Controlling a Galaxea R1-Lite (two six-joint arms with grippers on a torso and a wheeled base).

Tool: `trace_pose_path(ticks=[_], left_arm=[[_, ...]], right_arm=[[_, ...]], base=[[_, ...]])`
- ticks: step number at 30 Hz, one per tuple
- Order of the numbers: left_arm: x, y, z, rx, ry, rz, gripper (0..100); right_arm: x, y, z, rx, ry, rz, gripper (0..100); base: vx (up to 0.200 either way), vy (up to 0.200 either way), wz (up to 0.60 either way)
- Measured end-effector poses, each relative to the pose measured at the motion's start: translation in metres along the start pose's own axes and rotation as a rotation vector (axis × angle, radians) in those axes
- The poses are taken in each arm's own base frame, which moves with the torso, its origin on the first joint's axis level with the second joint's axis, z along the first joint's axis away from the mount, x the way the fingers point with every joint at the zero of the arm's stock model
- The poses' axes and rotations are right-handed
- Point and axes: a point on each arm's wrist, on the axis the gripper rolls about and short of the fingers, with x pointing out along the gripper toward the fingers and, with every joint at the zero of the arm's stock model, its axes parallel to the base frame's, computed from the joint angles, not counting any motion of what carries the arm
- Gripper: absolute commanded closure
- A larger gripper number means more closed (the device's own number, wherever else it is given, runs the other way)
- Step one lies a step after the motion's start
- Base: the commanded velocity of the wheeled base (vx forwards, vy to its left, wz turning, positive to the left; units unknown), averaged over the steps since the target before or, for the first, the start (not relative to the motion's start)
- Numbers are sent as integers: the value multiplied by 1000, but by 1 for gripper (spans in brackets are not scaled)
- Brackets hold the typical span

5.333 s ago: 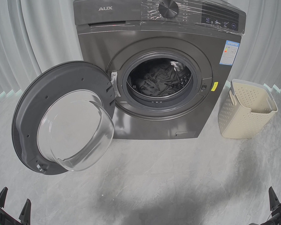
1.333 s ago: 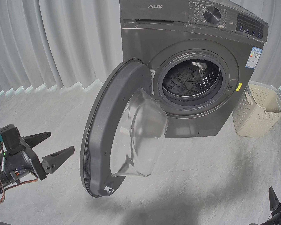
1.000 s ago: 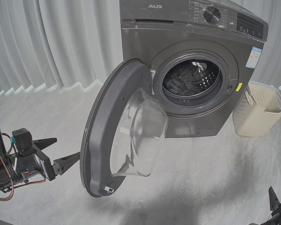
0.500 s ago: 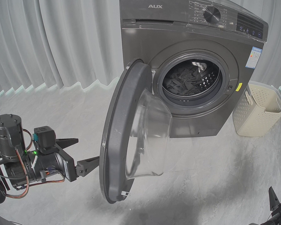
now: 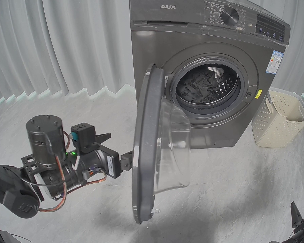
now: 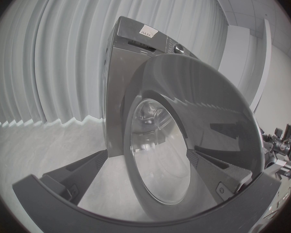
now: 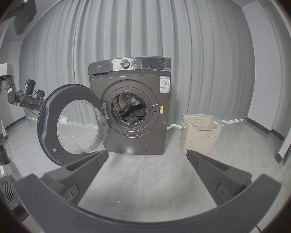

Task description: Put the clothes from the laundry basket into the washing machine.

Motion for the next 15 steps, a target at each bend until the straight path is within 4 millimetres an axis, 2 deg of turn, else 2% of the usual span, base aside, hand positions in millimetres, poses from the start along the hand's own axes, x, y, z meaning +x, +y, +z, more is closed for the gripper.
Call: trace_pose_path(ticks=[6,15], left_arm=[[19,-22,-1,-32,7,-61,0],[42,-36,4,-25,-3,-102,0]], right_arm=[[0,0,0,0,0,0,0],[0,0,0,0,0,0,0]], base=[[0,0,0],[0,0,0]])
